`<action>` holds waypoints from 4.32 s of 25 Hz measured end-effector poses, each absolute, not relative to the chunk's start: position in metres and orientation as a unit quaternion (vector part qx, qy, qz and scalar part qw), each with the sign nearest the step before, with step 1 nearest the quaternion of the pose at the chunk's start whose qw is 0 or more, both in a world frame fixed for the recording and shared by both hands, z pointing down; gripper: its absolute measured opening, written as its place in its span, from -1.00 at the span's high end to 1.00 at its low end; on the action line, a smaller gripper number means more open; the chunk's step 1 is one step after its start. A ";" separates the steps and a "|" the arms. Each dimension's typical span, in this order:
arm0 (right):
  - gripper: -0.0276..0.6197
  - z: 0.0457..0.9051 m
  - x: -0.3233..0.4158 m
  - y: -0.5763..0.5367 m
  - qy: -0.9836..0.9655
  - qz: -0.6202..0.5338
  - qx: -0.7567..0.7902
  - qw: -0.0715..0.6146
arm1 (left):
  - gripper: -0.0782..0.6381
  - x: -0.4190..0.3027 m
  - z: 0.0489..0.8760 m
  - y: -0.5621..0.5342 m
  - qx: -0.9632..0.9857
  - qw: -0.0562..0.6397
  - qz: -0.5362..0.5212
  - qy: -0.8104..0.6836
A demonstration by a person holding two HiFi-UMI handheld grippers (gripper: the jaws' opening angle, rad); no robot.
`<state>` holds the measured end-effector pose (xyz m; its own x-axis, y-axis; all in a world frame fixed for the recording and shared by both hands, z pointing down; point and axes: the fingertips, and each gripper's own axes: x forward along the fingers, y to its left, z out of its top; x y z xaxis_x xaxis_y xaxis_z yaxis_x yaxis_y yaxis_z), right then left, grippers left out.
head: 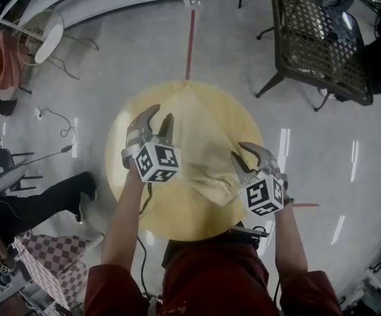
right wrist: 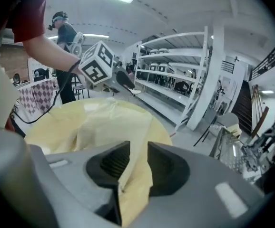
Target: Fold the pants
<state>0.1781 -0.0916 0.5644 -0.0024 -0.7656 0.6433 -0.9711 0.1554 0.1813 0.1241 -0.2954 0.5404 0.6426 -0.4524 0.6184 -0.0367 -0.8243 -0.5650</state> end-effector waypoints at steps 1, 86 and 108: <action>0.59 0.560 0.177 -0.099 -0.692 0.150 0.632 0.316 | 0.30 0.116 0.536 -0.292 -0.876 0.246 -0.385 0.158; 0.45 0.625 0.113 0.035 -0.831 -0.031 0.205 0.517 | 0.21 0.038 0.615 0.025 -0.844 0.073 -0.466 0.255; 0.64 0.653 0.116 0.017 -0.840 0.056 0.151 0.519 | 0.48 0.044 0.646 0.012 -0.846 0.042 -0.494 0.197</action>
